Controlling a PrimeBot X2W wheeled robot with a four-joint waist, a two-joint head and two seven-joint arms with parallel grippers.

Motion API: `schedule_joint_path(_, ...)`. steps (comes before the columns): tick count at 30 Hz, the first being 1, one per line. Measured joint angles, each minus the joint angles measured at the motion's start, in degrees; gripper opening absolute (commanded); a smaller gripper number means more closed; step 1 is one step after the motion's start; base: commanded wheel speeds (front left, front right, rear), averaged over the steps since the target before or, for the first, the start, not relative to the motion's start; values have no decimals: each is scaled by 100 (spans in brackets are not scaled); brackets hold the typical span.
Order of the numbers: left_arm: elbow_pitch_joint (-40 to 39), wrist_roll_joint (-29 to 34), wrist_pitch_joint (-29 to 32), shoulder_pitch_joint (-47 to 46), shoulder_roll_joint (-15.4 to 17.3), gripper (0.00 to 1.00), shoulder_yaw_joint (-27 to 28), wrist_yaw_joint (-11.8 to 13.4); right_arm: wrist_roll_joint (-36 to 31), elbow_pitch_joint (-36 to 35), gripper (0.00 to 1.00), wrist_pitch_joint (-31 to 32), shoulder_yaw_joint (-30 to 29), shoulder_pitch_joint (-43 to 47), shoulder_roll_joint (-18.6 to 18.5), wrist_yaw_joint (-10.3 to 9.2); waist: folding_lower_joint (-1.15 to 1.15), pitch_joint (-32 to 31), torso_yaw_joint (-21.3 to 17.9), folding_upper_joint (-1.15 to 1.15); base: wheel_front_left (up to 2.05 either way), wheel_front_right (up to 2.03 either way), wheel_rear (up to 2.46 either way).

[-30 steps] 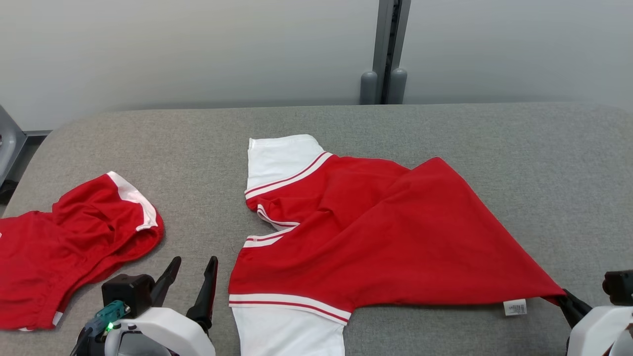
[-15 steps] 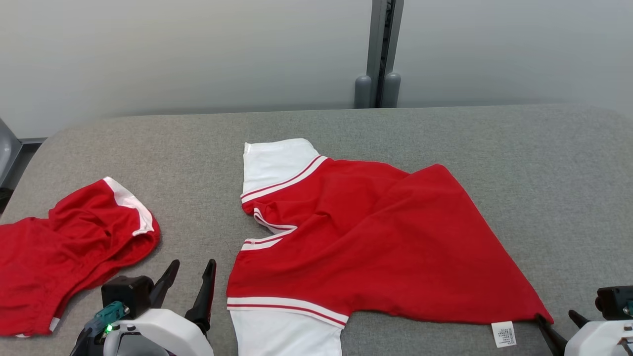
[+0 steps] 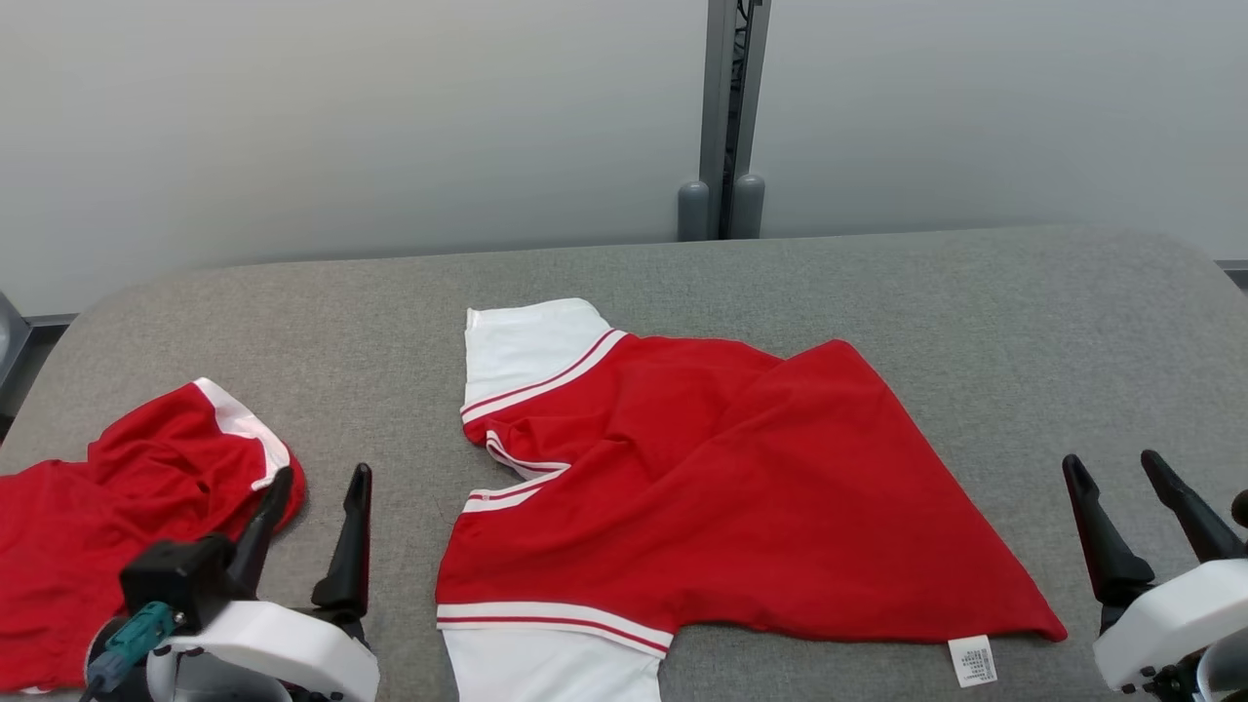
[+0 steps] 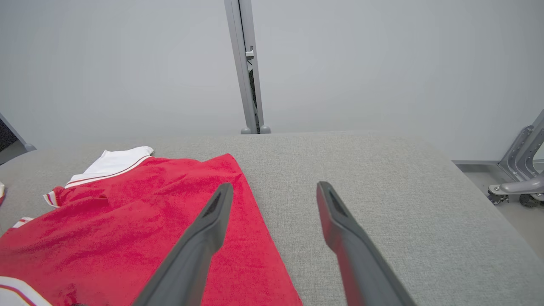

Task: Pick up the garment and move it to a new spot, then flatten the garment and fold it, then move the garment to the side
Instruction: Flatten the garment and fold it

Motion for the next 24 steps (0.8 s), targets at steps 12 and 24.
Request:
schedule_joint_path(12, -328, 308, -587, 212, 40, 100, 308, 71, 63, 114, 100, -1276, -21, 155, 403, 0, 0, -97, -14, 0, 0, 0, 0)
schedule_joint_path(24, 8, 511, -654, 487, -144, 100, 285, 16, 211, 698, 100, -1663, 320, 174, 326, -5, 0, -146, -38, 0, 0, 0, 0)
